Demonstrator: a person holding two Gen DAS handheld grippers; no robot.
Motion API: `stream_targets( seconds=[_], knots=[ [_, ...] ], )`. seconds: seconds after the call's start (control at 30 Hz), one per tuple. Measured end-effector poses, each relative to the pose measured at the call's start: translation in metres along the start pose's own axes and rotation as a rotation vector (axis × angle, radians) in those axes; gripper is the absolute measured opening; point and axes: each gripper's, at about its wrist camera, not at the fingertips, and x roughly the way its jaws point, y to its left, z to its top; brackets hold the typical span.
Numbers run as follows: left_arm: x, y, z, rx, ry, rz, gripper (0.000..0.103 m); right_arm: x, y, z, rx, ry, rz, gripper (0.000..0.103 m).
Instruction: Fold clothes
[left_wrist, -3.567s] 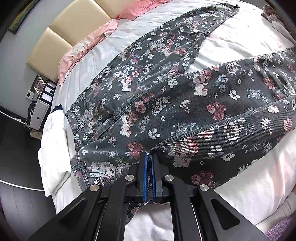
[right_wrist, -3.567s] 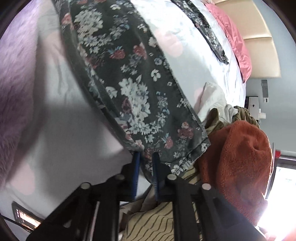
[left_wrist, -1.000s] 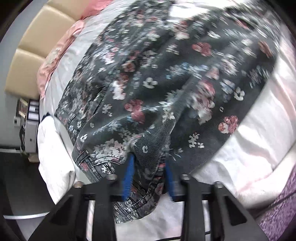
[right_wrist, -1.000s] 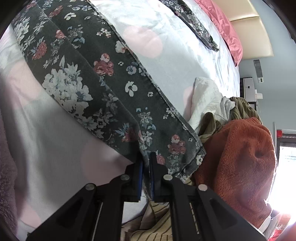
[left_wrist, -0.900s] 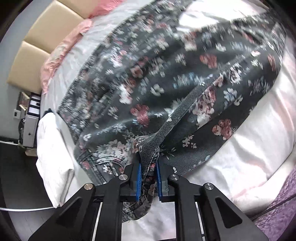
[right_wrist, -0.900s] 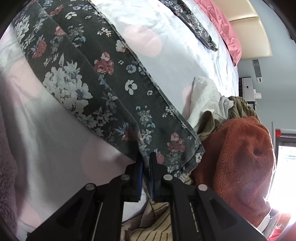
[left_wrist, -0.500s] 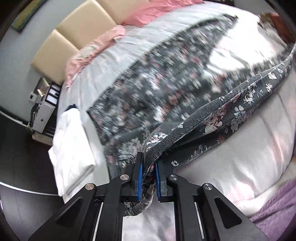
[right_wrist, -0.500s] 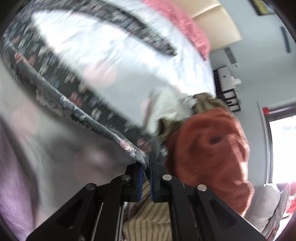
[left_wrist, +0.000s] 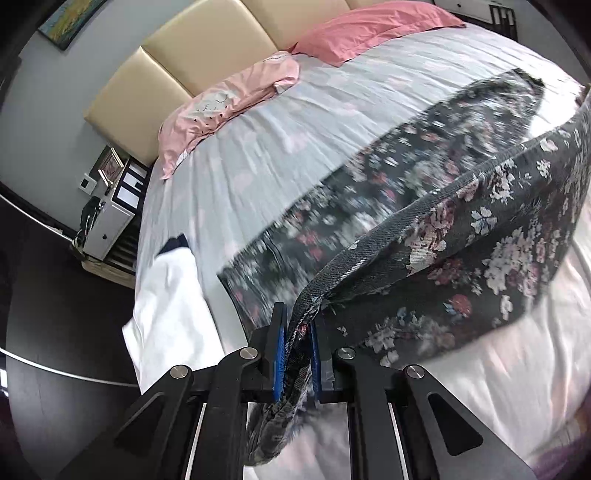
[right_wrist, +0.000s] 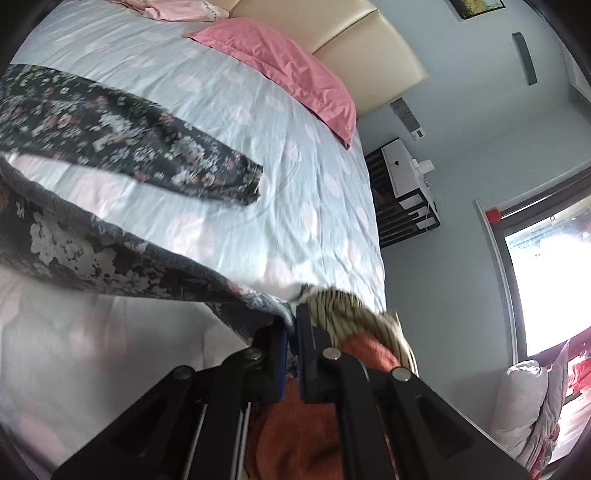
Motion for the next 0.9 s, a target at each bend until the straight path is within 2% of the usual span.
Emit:
stream_targets(
  seconds=[0.17, 0.4, 0.53, 0.67, 0.77, 0.83, 0.9],
  knots=[
    [0.051, 0.015, 0.046, 0.003, 0.033, 0.033, 0.012, 0.049, 0.011, 0.067, -0.037, 0.023, -0.013, 0.003],
    [0.143, 0.023, 0.090, 0.022, 0.093, 0.026, 0.012, 0.132, 0.047, 0.151, -0.124, 0.083, -0.018, 0.003],
    [0.189, 0.022, 0.104, 0.008, 0.120, 0.010, 0.012, 0.172, 0.068, 0.183, -0.159, 0.108, -0.029, 0.003],
    [0.220, 0.019, 0.106, 0.003, 0.131, -0.002, 0.013, 0.196, 0.082, 0.194, -0.162, 0.134, -0.013, 0.004],
    [0.230, 0.021, 0.103, -0.030, 0.126, -0.011, 0.020, 0.206, 0.085, 0.196, -0.127, 0.152, 0.018, 0.004],
    [0.231, 0.025, 0.102, -0.066, 0.114, -0.009, 0.027, 0.213, 0.087, 0.197, -0.105, 0.165, 0.039, 0.008],
    [0.228, 0.033, 0.103, -0.119, 0.103, -0.001, 0.046, 0.216, 0.087, 0.197, -0.075, 0.172, 0.059, 0.013]
  ],
)
